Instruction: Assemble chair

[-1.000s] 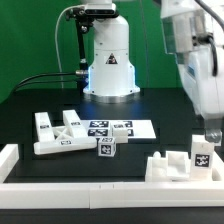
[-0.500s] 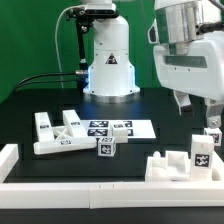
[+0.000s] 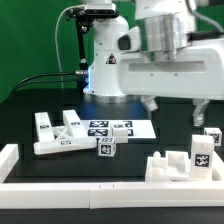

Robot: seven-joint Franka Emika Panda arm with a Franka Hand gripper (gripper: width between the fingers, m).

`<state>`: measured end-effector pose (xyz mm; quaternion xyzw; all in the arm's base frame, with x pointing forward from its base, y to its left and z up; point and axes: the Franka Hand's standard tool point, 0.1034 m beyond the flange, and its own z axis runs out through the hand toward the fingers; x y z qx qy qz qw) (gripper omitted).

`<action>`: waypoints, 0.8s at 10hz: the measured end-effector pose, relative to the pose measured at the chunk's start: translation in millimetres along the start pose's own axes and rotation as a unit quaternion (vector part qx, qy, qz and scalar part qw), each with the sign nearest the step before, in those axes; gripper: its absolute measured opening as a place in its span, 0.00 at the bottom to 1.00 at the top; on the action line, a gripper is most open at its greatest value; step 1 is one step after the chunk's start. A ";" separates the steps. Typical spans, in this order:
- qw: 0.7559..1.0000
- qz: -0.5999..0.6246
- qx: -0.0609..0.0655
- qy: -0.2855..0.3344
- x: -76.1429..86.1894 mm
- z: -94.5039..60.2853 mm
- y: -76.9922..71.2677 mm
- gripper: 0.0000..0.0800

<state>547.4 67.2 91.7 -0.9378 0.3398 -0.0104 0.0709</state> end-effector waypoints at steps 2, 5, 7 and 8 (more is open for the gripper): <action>0.998 -0.062 0.001 0.000 0.3 -0.4 -1.5 0.81; 0.985 -0.174 -0.008 0.005 0.6 9.0 17.5 0.81; 0.979 -0.204 -0.021 -0.013 0.7 13.1 61.3 0.81; 0.981 -0.193 -0.025 -0.015 2.7 14.1 74.8 0.81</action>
Offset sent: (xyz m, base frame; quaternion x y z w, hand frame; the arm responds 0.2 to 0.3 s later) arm 0.0000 0.0000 0.0000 0.0000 0.0000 -0.1296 0.9916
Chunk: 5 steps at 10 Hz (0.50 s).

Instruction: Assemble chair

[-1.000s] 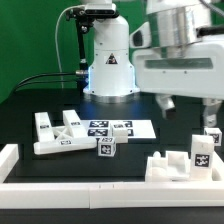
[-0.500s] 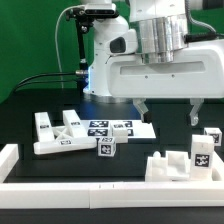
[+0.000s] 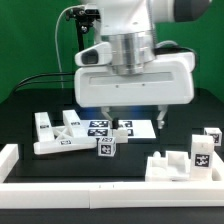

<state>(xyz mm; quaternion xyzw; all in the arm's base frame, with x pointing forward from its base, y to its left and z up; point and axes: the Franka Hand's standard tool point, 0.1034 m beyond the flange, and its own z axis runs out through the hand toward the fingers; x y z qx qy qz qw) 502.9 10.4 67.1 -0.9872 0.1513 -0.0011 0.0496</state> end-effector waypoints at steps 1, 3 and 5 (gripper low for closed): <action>1.000 0.001 0.000 -0.004 -0.4 0.3 -0.9 0.81; 0.998 0.007 0.006 -0.068 -10.3 2.1 1.3 0.81; 0.984 0.014 -0.001 -0.176 -26.0 0.6 22.0 0.81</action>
Offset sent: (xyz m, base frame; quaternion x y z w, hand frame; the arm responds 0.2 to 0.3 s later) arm -0.0218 -0.0255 -0.0081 -0.0039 -0.1993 0.0483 0.9787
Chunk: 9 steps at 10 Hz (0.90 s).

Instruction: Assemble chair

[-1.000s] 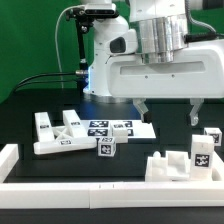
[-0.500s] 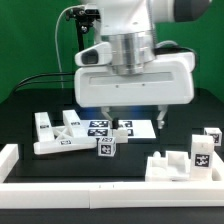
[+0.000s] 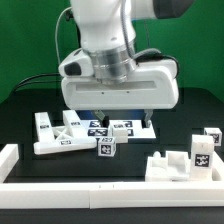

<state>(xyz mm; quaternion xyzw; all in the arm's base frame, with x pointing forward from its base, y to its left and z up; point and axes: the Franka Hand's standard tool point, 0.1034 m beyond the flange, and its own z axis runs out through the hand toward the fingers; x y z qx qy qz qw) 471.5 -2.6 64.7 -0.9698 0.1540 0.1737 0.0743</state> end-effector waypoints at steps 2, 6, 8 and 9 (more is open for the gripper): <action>0.999 -0.029 -0.011 -0.027 2.5 -9.0 2.9 0.81; 0.984 -0.031 -0.019 -0.173 -11.8 1.1 15.7 0.81; 0.965 -0.045 -0.075 -0.247 -18.1 19.1 23.5 0.81; 0.960 -0.034 -0.092 -0.262 -25.7 31.3 20.4 0.81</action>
Offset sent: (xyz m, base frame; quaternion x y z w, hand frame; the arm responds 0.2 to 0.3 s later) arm 0.0000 0.0000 0.0000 0.0000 -0.1938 0.0000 0.9810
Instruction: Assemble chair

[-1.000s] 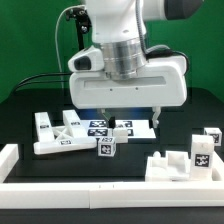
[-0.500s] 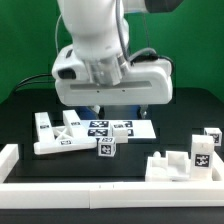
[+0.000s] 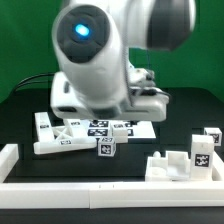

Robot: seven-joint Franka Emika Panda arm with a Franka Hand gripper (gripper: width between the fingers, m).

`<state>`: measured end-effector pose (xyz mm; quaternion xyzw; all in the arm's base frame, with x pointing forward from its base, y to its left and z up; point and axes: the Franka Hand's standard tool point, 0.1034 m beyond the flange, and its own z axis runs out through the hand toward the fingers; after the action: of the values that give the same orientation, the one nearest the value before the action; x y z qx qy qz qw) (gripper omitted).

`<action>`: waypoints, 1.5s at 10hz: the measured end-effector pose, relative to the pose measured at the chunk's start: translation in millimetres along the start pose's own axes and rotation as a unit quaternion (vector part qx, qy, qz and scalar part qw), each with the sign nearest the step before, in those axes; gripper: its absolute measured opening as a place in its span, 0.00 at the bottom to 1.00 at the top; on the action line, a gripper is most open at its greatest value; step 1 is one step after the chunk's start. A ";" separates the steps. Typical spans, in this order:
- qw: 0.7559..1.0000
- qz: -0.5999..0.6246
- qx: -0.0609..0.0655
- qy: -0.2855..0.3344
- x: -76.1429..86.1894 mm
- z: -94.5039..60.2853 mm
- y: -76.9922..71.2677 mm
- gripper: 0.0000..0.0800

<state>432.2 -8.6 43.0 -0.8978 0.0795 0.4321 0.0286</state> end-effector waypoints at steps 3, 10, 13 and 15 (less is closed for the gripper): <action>0.998 0.004 0.002 -0.063 1.8 2.5 5.7 0.81; 0.999 0.001 -0.013 -0.048 1.8 56.2 -6.8 0.81; 0.999 0.003 -0.011 -0.049 2.1 56.3 -4.9 0.47; 0.999 0.003 -0.011 -0.048 2.3 55.8 -4.3 0.36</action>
Offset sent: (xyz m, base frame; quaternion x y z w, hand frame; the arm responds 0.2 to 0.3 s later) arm 0.0000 0.0000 0.0000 0.0000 0.0000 0.0000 1.0000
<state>391.2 2.1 6.3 -0.8759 0.0765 0.4759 0.0214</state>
